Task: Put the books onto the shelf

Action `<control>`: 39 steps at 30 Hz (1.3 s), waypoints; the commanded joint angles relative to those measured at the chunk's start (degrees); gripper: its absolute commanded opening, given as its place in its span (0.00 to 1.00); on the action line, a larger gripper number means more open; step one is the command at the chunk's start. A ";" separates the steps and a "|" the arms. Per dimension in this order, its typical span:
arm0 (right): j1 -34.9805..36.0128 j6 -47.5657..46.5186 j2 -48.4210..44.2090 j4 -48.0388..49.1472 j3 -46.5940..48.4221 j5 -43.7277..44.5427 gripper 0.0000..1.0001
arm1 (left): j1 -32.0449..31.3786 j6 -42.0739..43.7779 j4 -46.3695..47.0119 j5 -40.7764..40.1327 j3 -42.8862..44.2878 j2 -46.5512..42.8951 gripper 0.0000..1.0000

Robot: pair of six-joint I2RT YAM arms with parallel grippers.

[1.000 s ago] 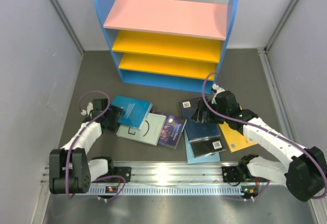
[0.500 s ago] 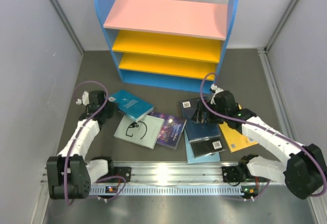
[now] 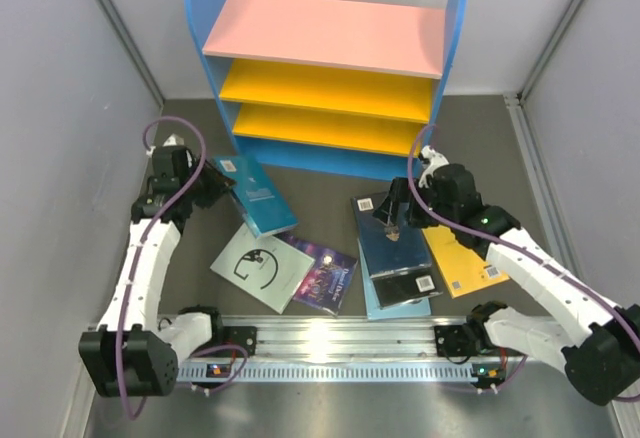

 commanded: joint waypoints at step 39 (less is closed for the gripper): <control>-3.94 6.48 -9.81 1.39 2.99 -4.77 1.00 | -6.62 -41.50 52.35 24.67 53.26 32.41 0.00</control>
